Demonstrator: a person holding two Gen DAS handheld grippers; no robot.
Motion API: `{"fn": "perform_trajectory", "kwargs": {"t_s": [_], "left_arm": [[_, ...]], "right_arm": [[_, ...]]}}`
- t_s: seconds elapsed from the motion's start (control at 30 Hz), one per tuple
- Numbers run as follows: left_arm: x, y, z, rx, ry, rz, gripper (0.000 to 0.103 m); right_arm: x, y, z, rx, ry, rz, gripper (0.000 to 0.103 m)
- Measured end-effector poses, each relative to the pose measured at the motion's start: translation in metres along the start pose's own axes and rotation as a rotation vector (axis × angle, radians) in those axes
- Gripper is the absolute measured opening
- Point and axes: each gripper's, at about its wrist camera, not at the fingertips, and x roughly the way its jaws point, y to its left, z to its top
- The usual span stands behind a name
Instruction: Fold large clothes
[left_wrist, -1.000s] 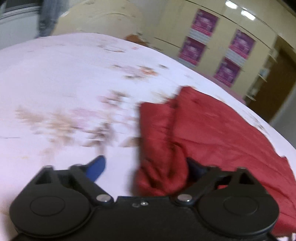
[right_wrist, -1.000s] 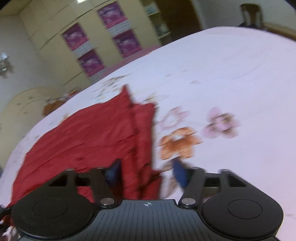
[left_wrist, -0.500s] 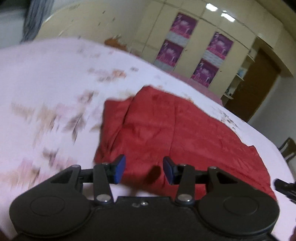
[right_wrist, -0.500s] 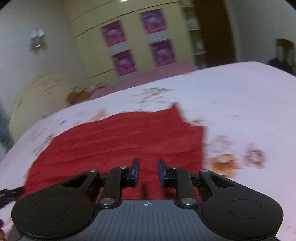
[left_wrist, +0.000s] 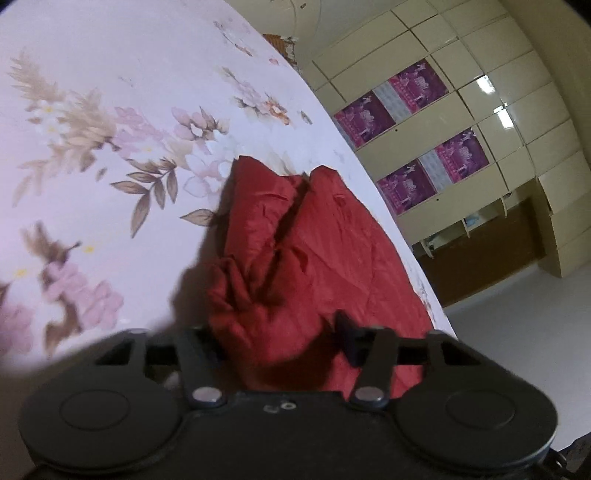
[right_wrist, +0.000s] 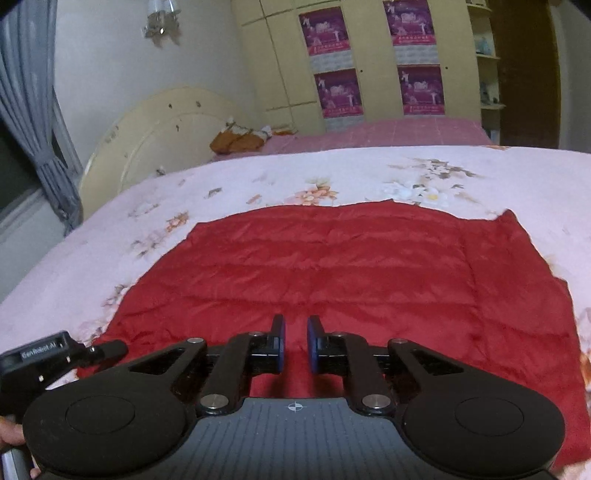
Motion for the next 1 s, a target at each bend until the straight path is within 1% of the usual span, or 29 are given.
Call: {"fn": "perform_trajectory", "kwargs": {"t_s": [0.03,0.07,0.1,0.13,0.17,0.2,0.27,0.3,0.33,0.37,0.43,0.47,0.53,0.6,0.67,0.7,0.77,0.83,0.87,0.9,0.97,1.0], "left_arm": [[0.006,0.001,0.002,0.0,0.012,-0.013,0.033],[0.011,0.0,0.004,0.009,0.022,-0.02,0.028],[0.013,0.0,0.005,0.021,0.025,-0.025,0.026],[0.013,-0.002,0.007,0.028,0.022,-0.034,0.02],[0.007,-0.007,0.009,0.042,0.007,-0.06,0.017],[-0.004,-0.019,0.011,0.085,-0.018,-0.105,0.017],[-0.024,-0.059,0.011,0.281,-0.054,-0.198,0.017],[-0.028,-0.074,0.008,0.346,-0.05,-0.224,0.017],[-0.028,-0.083,0.006,0.372,-0.043,-0.233,0.017],[-0.027,-0.089,0.004,0.394,-0.042,-0.229,0.017],[-0.025,-0.097,0.003,0.459,-0.061,-0.181,0.017],[-0.025,-0.097,0.005,0.461,-0.057,-0.168,0.017],[-0.024,-0.096,0.011,0.472,-0.042,-0.149,0.017],[-0.025,-0.096,0.013,0.49,-0.029,-0.145,0.017],[-0.027,-0.101,0.011,0.514,-0.024,-0.154,0.017],[-0.028,-0.105,0.008,0.53,-0.024,-0.162,0.017],[-0.031,-0.11,0.003,0.555,-0.029,-0.177,0.017],[-0.032,-0.121,-0.004,0.602,-0.03,-0.192,0.017],[-0.032,-0.125,-0.007,0.624,-0.033,-0.194,0.017],[-0.033,-0.131,-0.01,0.648,-0.036,-0.196,0.017],[-0.034,-0.143,-0.018,0.711,-0.054,-0.184,0.017],[-0.033,-0.148,-0.02,0.728,-0.058,-0.181,0.017]], "right_arm": [[0.008,0.001,0.002,0.0,0.014,-0.007,0.012],[0.015,0.001,0.001,0.001,0.026,-0.012,0.012],[0.022,0.001,0.0,0.0,0.044,-0.017,0.012],[0.03,0.002,-0.002,-0.003,0.068,-0.029,0.012],[0.037,0.003,-0.005,-0.005,0.084,-0.038,0.012],[0.044,0.003,-0.009,-0.006,0.098,-0.045,0.012],[0.051,0.0,-0.014,0.01,0.118,-0.05,0.012],[0.053,-0.003,-0.017,0.035,0.121,-0.045,0.011],[0.056,-0.006,-0.019,0.06,0.12,-0.042,0.011],[0.056,-0.007,-0.019,0.067,0.121,-0.045,0.011],[0.056,-0.006,-0.016,0.061,0.131,-0.055,0.011],[0.051,-0.009,-0.012,0.085,0.128,-0.058,0.012],[0.028,-0.014,-0.006,0.117,0.086,-0.052,0.012],[0.004,-0.017,-0.003,0.115,0.07,-0.042,0.012],[-0.013,-0.022,-0.007,0.127,0.082,-0.029,0.012],[-0.017,-0.025,-0.012,0.146,0.103,-0.013,0.012],[-0.012,-0.024,-0.024,0.154,0.146,-0.006,0.012],[0.005,-0.024,-0.039,0.147,0.193,-0.02,0.012],[0.012,-0.025,-0.044,0.15,0.202,-0.027,0.011],[0.017,-0.027,-0.047,0.156,0.197,-0.026,0.011],[0.018,-0.03,-0.041,0.161,0.197,-0.012,0.011],[0.01,-0.036,-0.036,0.172,0.164,-0.006,0.012]]}}
